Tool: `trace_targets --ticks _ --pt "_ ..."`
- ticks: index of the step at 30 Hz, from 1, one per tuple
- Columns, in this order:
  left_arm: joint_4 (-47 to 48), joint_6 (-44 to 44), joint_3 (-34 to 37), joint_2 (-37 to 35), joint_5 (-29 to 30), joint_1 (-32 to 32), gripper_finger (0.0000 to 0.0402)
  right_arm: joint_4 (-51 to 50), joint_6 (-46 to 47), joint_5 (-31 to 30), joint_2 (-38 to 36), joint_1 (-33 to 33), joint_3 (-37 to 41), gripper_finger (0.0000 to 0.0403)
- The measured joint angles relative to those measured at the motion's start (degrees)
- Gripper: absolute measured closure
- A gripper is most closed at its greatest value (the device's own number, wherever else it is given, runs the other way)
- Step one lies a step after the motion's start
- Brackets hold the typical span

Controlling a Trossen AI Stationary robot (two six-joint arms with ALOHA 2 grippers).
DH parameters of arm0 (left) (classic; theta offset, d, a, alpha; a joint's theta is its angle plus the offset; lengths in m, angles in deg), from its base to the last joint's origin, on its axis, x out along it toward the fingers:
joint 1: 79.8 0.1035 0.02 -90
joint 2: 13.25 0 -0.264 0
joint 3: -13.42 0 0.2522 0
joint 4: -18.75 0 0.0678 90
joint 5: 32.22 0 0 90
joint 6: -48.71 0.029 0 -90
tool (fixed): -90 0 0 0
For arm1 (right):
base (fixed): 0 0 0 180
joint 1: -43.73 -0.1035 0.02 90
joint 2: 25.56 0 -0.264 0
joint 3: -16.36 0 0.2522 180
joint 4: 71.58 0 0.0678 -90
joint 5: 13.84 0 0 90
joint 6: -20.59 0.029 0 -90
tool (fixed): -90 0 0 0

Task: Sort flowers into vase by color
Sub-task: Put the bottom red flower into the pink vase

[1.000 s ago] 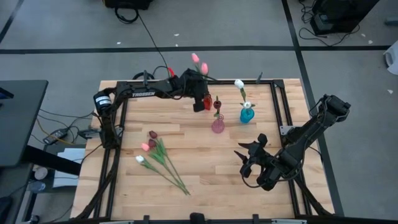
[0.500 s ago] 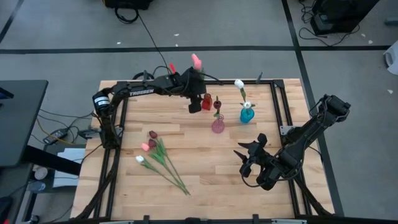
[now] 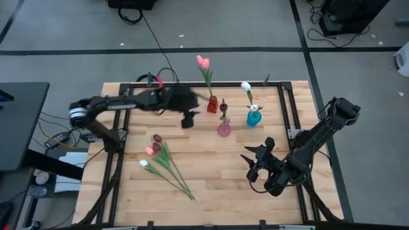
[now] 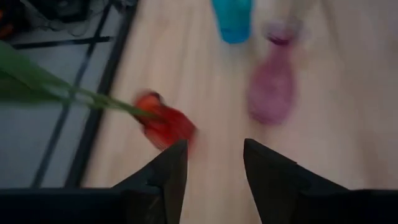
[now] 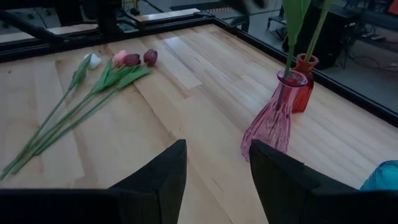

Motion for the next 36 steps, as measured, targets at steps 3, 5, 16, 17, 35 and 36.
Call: trace_targets --ticks 3,5,16,17,35,36 --pt "2.31 -5.55 6.46 -6.58 0.09 -4.63 0.0244 0.29 -0.42 0.0 0.0 -0.09 0.0 0.0218" --pt "4.87 -11.52 10.52 -10.28 0.01 -8.83 0.0245 0.95 -1.22 -0.13 0.19 -0.09 0.13 0.0218" --pt "16.67 -34.15 20.19 -12.16 1.72 -31.2 0.0245 10.05 -12.6 1.29 1.4 4.08 3.5 0.0218" --pt "16.63 -35.63 20.04 -11.8 1.49 -32.31 0.0245 11.38 -13.95 1.79 1.4 4.65 3.5 0.0218" --pt "15.37 -28.28 19.9 2.23 6.66 -43.05 0.0246 39.99 -42.45 15.2 4.02 13.26 3.5 0.0218" --pt "15.28 -27.52 19.88 2.33 7.51 -43.03 0.0246 40.75 -43.3 15.9 4.5 13.56 3.5 0.0218"
